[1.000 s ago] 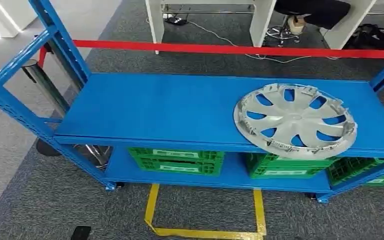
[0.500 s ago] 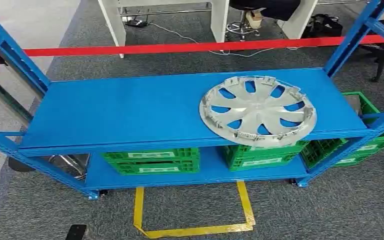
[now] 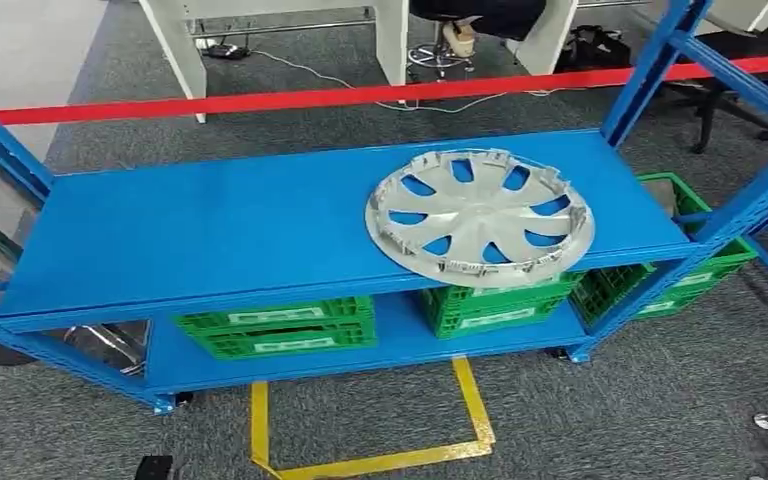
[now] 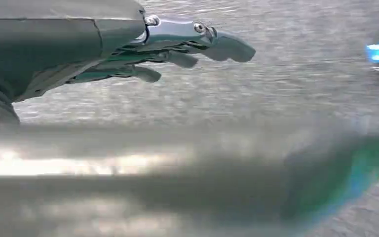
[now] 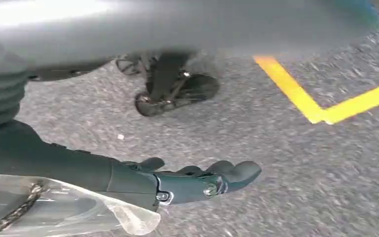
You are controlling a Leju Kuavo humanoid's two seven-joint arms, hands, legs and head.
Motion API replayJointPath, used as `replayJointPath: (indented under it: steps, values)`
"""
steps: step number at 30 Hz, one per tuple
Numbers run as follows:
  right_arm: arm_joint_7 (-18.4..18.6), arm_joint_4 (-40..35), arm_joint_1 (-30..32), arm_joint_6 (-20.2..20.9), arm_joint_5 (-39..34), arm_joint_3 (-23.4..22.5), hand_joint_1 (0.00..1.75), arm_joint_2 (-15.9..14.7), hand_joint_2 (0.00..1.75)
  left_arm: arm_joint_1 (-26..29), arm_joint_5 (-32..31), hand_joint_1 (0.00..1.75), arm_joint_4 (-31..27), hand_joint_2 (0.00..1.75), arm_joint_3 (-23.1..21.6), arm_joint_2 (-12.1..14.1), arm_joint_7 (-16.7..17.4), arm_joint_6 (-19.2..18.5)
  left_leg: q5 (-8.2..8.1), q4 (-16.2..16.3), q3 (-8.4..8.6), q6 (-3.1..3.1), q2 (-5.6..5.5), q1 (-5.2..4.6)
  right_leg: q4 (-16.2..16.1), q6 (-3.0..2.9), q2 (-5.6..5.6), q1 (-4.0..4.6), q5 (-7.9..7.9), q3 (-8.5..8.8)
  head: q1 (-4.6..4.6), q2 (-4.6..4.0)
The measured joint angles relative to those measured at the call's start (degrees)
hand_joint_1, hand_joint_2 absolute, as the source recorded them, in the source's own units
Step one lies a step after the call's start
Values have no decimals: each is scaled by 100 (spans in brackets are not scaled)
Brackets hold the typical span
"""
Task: Take the parts from the cabinet and place them on the table.
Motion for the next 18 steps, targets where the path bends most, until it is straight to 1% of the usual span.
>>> replayJointPath:
  steps: [2, 3, 4, 5, 6, 7, 10, 18]
  values:
    - [114, -15, 44, 33, -97, 99, 0, -31, 175, 54, 202, 0, -2, 175, -167, 48, 114, -57, 2, 3, -4, 18, -2, -15, -24, 24, -5, -10, 16, 9, 7, 0]
    - [164, -24, 61, 46, -135, 140, 0, -50, 175, 61, 287, 0, -4, 175, -266, 72, 158, -85, 2, 3, -7, 33, -3, -21, -39, 48, -7, -19, 29, 13, 5, 0]
    - [224, -42, 82, 77, -195, 202, 0, -72, 175, 69, 399, 0, -11, 175, -346, 85, 215, -134, 3, 3, -9, 50, -3, -28, -44, 59, -7, -25, 34, 16, 5, 0]
    - [296, -63, 107, 101, -256, 280, 0, -98, 175, 89, 530, 0, -22, 175, -469, 107, 289, -193, 3, 4, -8, 52, -2, -33, -51, 68, -5, -33, 37, 19, 5, 0]
    - [359, -85, 136, 125, -319, 356, 0, -114, 0, 108, 647, 0, -26, 0, -599, 131, 356, -251, 4, 4, -8, 58, -2, -38, -53, 82, -4, -38, 42, 20, 5, 0]
    - [420, -100, 166, 142, -371, 422, 0, -138, 0, 132, 748, 0, -39, 0, -720, 155, 411, -298, 5, 6, -8, 60, -1, -43, -56, 104, -3, -44, 45, 19, 2, 0]
    - [587, -166, 258, 203, -527, 632, 0, -206, 0, 210, 1065, 0, -92, 0, -1074, 225, 573, -431, 7, 8, -8, 80, -1, -51, -59, 116, -3, -49, 51, 17, 5, 0]
    - [1061, -363, 497, 376, -958, 1279, 0, -387, 0, 424, 1931, 0, -306, 0, -2112, 444, 1030, -824, 6, 8, -12, 87, 0, -43, -55, 119, -6, -41, 48, 16, 0, 0]
